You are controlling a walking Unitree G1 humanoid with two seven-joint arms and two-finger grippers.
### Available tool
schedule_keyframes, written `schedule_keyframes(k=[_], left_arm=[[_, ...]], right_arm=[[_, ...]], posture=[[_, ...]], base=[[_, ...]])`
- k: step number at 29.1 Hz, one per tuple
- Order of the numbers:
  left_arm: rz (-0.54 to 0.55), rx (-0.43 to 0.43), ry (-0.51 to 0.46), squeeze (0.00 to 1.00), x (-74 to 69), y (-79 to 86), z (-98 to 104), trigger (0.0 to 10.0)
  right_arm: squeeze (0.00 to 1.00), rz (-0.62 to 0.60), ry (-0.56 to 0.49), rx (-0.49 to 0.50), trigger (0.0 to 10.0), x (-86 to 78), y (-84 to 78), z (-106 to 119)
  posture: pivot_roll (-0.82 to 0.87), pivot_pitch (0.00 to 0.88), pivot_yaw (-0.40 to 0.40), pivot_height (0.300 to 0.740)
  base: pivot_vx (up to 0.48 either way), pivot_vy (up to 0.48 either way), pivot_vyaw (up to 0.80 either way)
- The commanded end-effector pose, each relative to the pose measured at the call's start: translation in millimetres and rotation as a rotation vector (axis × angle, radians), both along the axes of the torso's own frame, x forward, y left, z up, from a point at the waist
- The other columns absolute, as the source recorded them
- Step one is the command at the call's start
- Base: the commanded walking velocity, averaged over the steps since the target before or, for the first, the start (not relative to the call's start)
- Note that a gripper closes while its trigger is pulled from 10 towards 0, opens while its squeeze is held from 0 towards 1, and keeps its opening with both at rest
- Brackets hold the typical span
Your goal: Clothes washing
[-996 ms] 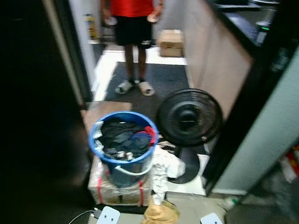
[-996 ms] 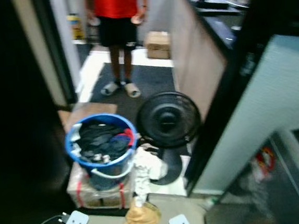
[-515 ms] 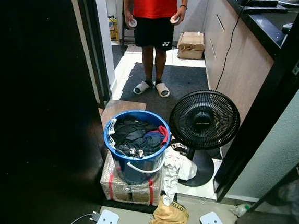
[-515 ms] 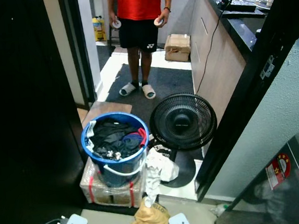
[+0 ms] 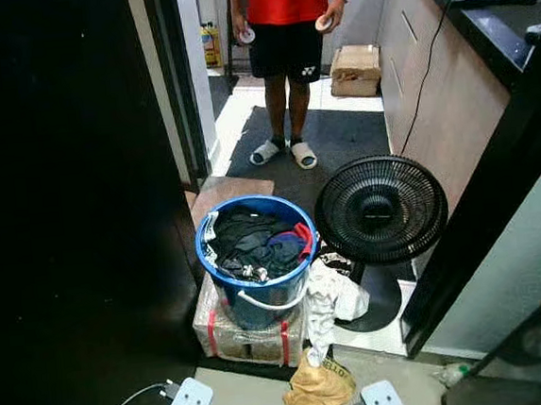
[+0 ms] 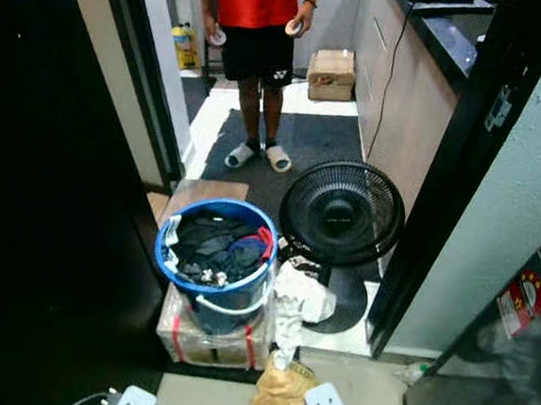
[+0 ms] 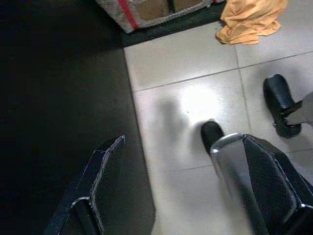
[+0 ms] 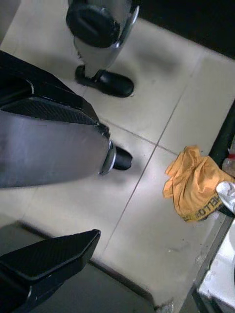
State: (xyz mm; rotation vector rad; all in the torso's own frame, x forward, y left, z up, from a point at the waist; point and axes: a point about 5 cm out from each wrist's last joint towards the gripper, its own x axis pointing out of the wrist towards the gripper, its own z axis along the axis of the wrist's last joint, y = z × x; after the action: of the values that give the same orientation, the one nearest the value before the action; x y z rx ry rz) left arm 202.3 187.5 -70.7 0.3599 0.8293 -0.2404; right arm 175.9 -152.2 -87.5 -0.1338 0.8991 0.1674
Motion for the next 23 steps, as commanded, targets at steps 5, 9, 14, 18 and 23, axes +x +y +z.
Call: schedule_keyframes(k=[5, 9, 14, 18, 23], left_arm=[[-0.015, 0.002, 0.019, 0.0, -4.5, 0.2, -2.5, 10.0], [-0.011, -0.004, 0.02, 0.0, -5.2, -1.3, -3.0, 10.0], [-0.006, -0.014, 0.021, 0.0, -6.7, -5.7, -4.3, 10.0], [-0.007, -0.017, 0.023, 0.0, -7.3, -7.2, -4.9, 10.0], [-0.008, -0.017, 0.025, 0.0, -7.7, -7.5, -5.1, 10.0]], right_arm=[[0.0, -0.011, 0.025, 0.004, 10.0, -6.7, 0.0, -3.3], [0.0, 0.011, 0.024, -0.003, 10.0, -6.5, 0.2, -3.1], [0.0, 0.046, 0.028, -0.021, 10.0, -6.9, -0.9, -3.3], [0.0, 0.038, 0.033, -0.024, 10.0, -8.2, -2.6, -3.9], [0.0, 0.034, 0.036, -0.026, 10.0, -9.2, -3.5, -4.3]], posture=[[0.05, 0.0, 0.042, 0.74], [0.05, 0.0, 0.042, 0.74], [0.05, 0.0, 0.031, 0.74], [0.05, 0.0, 0.028, 0.74], [0.04, 0.0, 0.029, 0.74]], base=[[0.0, 0.0, 0.0], [0.345, 0.0, 0.0], [0.454, 0.0, 0.0], [0.456, 0.0, 0.0], [0.457, 0.0, 0.0]])
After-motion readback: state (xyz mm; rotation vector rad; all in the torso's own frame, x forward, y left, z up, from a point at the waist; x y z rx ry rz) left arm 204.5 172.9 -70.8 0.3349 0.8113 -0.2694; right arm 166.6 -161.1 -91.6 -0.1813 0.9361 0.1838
